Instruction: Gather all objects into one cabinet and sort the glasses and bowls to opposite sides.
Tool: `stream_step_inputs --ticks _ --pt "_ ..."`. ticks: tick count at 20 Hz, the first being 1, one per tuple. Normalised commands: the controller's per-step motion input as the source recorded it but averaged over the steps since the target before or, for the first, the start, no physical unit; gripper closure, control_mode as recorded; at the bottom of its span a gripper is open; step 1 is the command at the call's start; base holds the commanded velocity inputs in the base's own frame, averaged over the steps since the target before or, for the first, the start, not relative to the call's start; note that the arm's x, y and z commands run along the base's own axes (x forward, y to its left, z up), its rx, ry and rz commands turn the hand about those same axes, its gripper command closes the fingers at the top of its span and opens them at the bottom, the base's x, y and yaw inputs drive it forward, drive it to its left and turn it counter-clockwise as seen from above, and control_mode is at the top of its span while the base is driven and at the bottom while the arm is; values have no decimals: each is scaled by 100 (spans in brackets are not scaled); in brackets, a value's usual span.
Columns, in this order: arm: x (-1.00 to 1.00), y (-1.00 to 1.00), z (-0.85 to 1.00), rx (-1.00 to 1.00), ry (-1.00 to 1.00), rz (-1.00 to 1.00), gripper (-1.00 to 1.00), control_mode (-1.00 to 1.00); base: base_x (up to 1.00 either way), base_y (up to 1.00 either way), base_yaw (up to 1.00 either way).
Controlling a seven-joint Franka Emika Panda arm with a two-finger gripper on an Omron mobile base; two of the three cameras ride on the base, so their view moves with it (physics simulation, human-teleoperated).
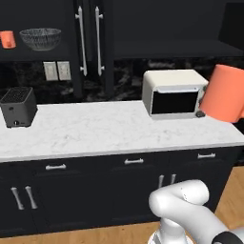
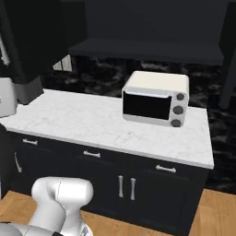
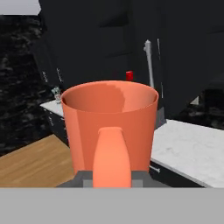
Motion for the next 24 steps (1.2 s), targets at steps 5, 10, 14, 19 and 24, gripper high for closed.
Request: stream_step_inputs --ticks 5,10,14,19,24 --pt "0 0 0 0 0 0 100 100 -42 39 14" --pt "0 0 0 0 0 0 100 100 6 69 5" --pt "0 0 0 0 0 0 100 100 9 81 6" --pt "0 0 0 0 0 0 100 100 7 83 7" --pt "0 0 0 0 0 0 100 100 25 76 1"
